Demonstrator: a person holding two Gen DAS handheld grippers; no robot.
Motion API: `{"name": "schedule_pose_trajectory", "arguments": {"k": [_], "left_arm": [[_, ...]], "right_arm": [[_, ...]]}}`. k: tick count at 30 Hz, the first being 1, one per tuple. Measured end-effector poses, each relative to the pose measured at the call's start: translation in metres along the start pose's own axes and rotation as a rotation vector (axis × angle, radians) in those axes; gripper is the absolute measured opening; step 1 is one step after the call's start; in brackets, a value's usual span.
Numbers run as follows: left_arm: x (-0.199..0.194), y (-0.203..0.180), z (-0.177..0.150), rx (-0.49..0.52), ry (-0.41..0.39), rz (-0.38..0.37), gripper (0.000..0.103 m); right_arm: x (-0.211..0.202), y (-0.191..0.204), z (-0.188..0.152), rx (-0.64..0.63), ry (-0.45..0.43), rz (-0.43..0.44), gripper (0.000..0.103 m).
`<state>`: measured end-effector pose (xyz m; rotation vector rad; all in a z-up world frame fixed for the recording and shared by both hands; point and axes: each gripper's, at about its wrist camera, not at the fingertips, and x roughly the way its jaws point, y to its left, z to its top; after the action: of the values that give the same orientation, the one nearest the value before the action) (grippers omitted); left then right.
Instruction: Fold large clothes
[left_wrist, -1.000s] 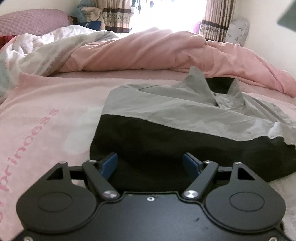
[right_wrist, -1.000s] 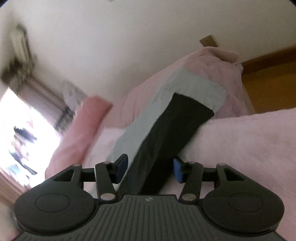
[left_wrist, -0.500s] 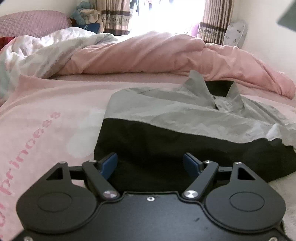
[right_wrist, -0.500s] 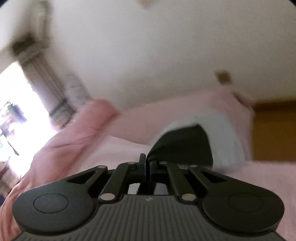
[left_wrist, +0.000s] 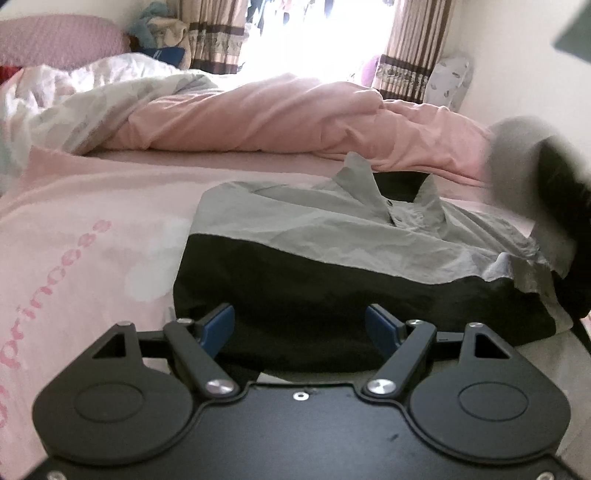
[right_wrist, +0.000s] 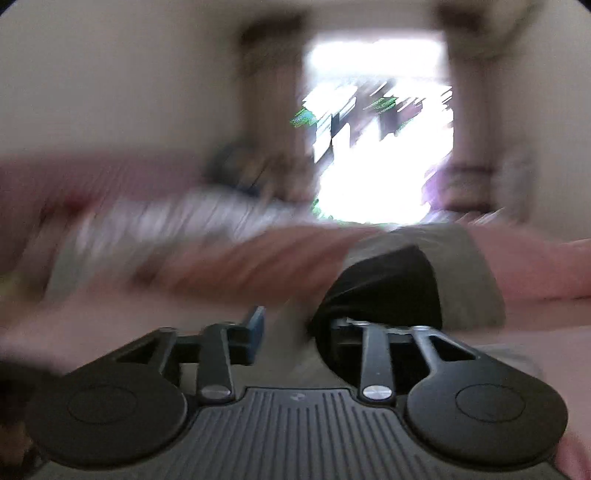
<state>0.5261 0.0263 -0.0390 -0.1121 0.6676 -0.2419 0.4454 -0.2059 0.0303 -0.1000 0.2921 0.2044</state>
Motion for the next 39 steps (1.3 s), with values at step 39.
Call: {"name": "schedule_pose_trajectory", "arguments": {"k": [39], "left_arm": [[-0.019,0.026,-0.005,-0.173,0.011,-0.092,0.079]], "right_arm": [[-0.01,-0.044,-0.057,0.501,0.188,0.372,0.059]]}}
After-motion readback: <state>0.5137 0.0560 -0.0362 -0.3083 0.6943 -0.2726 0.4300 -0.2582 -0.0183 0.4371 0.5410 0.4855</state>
